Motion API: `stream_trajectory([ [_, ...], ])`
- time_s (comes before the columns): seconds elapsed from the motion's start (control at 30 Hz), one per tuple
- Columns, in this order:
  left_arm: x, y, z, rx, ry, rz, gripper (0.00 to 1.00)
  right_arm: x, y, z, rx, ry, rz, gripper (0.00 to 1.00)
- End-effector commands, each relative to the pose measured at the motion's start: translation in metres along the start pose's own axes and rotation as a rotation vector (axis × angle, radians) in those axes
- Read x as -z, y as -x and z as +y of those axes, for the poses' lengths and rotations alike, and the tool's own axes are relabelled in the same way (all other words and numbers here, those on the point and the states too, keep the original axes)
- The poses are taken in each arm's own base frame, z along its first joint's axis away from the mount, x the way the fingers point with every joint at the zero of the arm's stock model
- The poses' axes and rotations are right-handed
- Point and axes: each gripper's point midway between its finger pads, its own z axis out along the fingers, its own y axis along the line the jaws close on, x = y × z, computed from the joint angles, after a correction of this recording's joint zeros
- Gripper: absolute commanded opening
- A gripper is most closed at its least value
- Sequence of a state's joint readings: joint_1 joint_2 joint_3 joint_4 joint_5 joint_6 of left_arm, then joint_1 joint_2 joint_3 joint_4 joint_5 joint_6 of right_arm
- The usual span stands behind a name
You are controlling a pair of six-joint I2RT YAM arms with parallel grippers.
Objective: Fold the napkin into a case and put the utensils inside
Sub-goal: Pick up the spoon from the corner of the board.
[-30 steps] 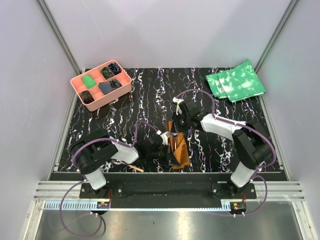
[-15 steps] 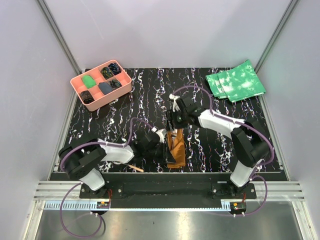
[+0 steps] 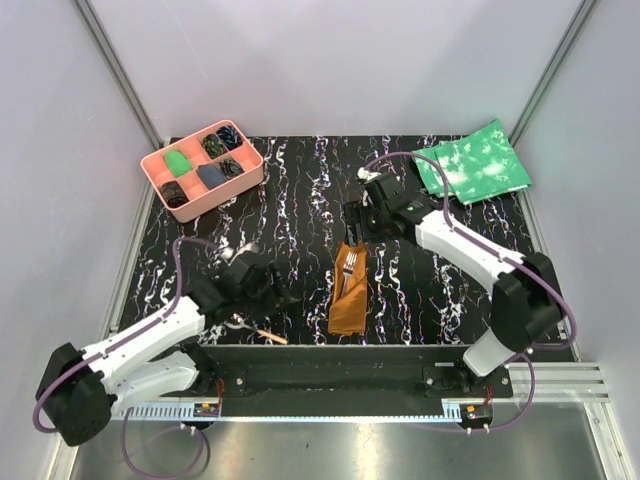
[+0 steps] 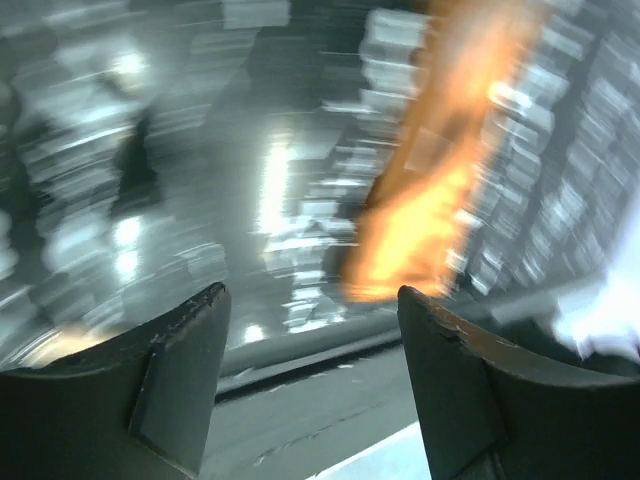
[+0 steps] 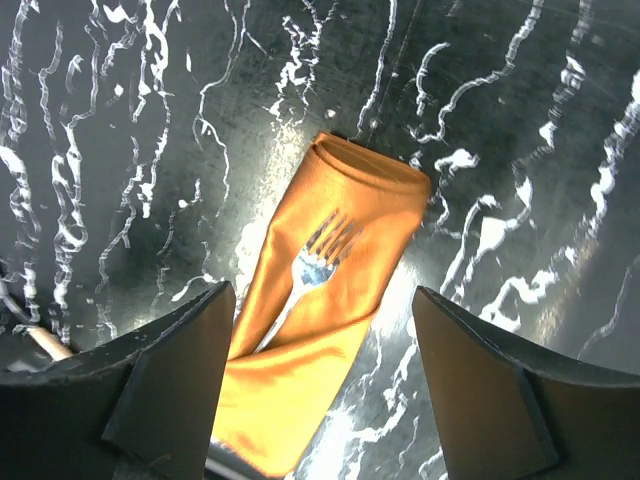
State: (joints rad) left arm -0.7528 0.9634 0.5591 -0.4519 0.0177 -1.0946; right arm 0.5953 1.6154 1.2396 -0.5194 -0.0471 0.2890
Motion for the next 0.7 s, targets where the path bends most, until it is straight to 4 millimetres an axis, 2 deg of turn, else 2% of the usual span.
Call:
stream_trajectory([
  [0.0, 0.031, -0.020, 0.090, 0.268, 0.465, 0.042, 0.69, 0.021, -0.009, -0.009, -0.093, -0.057, -0.005, 0.82],
  [0.03, 0.032, -0.021, 0.092, 0.289, 0.490, 0.047, 0.69, 0.023, -0.011, -0.009, -0.101, -0.057, -0.003, 0.82],
  [0.17, 0.038, -0.031, 0.123, 0.418, 0.727, 0.053, 0.62, 0.028, -0.016, -0.009, -0.100, -0.052, -0.004, 0.82],
  [0.27, 0.029, -0.033, 0.131, 0.471, 0.778, 0.040, 0.56, 0.034, -0.019, -0.010, -0.097, -0.047, -0.016, 0.83],
  [0.53, 0.006, -0.016, 0.132, 0.511, 0.814, 0.004, 0.50, 0.045, -0.037, -0.001, -0.101, 0.040, -0.007, 0.83],
  [0.67, 0.001, -0.023, 0.138, 0.516, 0.830, 0.025, 0.30, 0.049, -0.040, 0.001, -0.081, 0.059, -0.008, 0.83],
])
